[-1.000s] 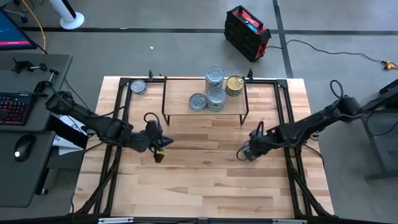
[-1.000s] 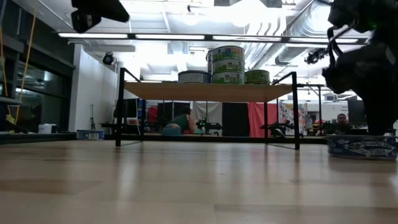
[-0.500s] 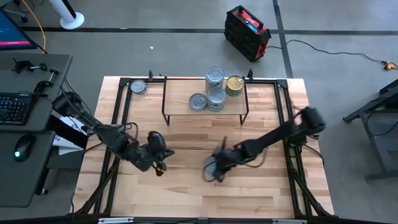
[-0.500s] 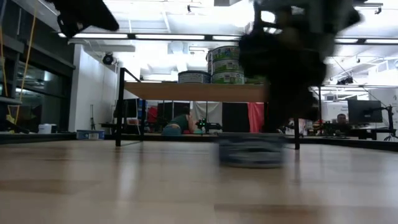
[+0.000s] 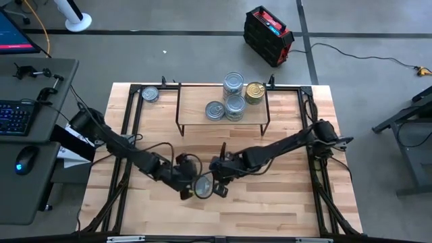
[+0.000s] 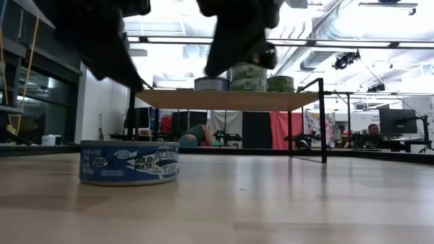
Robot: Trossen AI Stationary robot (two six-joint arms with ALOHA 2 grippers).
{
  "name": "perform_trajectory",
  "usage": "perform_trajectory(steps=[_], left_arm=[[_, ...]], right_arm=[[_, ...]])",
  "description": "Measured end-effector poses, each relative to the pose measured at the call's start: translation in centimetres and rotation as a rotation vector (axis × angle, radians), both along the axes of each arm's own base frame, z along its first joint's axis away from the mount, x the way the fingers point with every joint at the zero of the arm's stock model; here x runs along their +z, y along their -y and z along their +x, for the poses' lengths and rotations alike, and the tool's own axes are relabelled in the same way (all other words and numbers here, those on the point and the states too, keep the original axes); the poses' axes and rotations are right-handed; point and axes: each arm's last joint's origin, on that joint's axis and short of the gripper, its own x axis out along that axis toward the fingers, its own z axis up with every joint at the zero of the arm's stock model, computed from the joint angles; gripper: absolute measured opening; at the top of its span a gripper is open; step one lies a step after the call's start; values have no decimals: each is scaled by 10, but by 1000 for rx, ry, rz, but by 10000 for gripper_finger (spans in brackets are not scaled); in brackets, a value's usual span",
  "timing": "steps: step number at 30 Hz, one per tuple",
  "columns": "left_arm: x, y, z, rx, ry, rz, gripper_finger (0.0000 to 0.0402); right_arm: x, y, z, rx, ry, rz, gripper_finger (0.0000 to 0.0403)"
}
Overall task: Stack canned seafood by type on shelf
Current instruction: Stack the blue tuna can on top of the other blue tuna can on the shelf
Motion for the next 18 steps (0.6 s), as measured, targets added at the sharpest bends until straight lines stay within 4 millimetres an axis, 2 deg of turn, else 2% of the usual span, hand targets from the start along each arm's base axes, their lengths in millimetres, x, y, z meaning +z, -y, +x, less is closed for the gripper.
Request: perform_trajectory(steps=[2, 4, 7, 10, 12, 14, 18], left_arm=[[-3, 5, -1, -40, -26, -40, 0], [-9, 12, -8, -44, -13, -89, 0], [-28, 18, -33, 0, 19, -218, 0], [-50, 20, -56, 45, 90, -369, 0], [-59, 19, -65, 32, 121, -409, 0], [-61, 16, -66, 11, 132, -377, 0], [-68, 3, -64, -53, 62, -163, 0]], right_arm=[[-1, 0, -6, -24, -18, 13, 0], [-11, -3, -11, -38, -48, 39, 0], [-35, -12, -17, -44, -57, 97, 0], [-46, -20, -17, -54, 18, 178, 0], [-51, -21, -16, -44, 65, 209, 0], [-53, -21, -14, -35, 103, 219, 0], [-59, -9, -13, -28, 105, 183, 0]])
